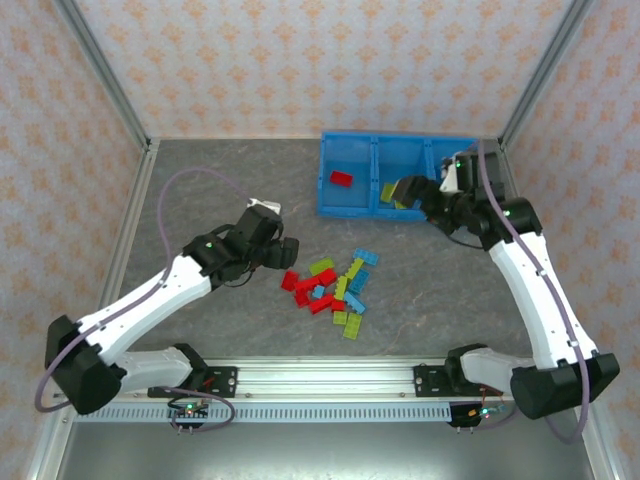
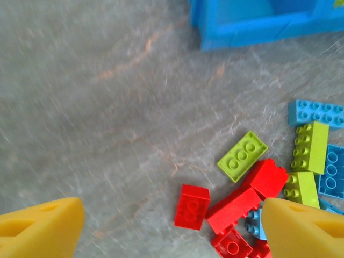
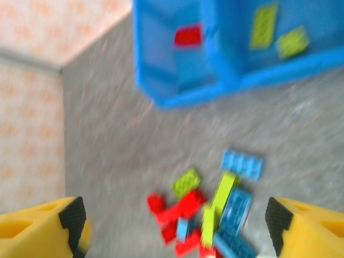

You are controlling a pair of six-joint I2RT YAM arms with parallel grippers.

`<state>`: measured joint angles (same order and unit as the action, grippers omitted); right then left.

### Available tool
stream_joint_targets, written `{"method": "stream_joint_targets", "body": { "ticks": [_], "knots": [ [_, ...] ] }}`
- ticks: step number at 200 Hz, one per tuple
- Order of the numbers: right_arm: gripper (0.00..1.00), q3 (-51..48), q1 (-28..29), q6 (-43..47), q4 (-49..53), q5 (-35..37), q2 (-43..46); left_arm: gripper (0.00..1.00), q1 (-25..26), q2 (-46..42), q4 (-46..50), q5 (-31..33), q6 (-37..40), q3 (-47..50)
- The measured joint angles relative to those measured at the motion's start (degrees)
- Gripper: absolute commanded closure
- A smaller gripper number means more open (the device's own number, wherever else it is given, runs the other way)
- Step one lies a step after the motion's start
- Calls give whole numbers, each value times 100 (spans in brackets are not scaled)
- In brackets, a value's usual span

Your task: Sort the legos into containers by color

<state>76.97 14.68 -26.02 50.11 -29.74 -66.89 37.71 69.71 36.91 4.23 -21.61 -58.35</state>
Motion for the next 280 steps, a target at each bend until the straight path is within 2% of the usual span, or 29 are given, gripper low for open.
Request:
{"method": "stream_joint_targets", "body": {
  "ticks": [23, 43, 70, 90, 112, 130, 175, 222, 256, 280],
  "knots": [
    [11, -105, 743, 76, 501, -247, 50, 29, -116, 616, -17, -450, -350, 39],
    [11, -105, 1163, 114, 811, -339, 44, 40, -184, 1300, -35, -743, -417, -2],
    [11, -162, 1268, 118, 920, -422, 55, 45, -188, 2221, -42, -1032, -356, -223],
    [10, -225, 1268, 79, 914, -422, 61, 46, -188, 2500, -48, -1169, -341, -258],
    [11, -275, 1268, 35, 905, -424, 66, 50, -188, 2629, -61, -1279, -337, -269],
    [11, -284, 1268, 13, 905, -424, 63, 59, -188, 2734, -92, -1300, -293, -269],
    [11, -317, 1268, -28, 903, -417, 63, 73, -188, 2833, -243, -1261, -210, -269],
    [11, -317, 1268, -116, 898, -216, 63, 78, -188, 2632, -221, -1239, -195, -358],
    [11, -317, 1268, -236, 793, 46, 87, 79, -170, 2157, -221, -1228, -166, -1370],
    [10, -317, 1268, -337, 715, 212, 175, 79, -144, 2367, -409, -1045, 74, -2509]
  ]
}}
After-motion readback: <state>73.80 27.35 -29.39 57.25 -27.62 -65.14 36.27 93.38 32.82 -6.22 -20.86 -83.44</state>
